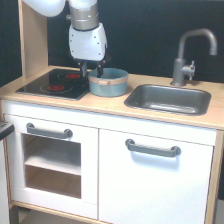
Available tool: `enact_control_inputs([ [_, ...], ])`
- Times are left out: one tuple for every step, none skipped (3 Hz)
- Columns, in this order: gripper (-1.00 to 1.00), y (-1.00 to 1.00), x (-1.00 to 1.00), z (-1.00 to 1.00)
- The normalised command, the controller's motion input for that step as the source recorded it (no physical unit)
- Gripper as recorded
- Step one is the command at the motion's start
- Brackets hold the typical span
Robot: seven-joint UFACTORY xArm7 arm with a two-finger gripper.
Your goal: Place the pot in the sink
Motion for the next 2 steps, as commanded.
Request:
enact_control_inputs([
  [0.99, 0.12, 0.05, -0.56],
  [0.93, 0.1, 0.06, -0.46],
])
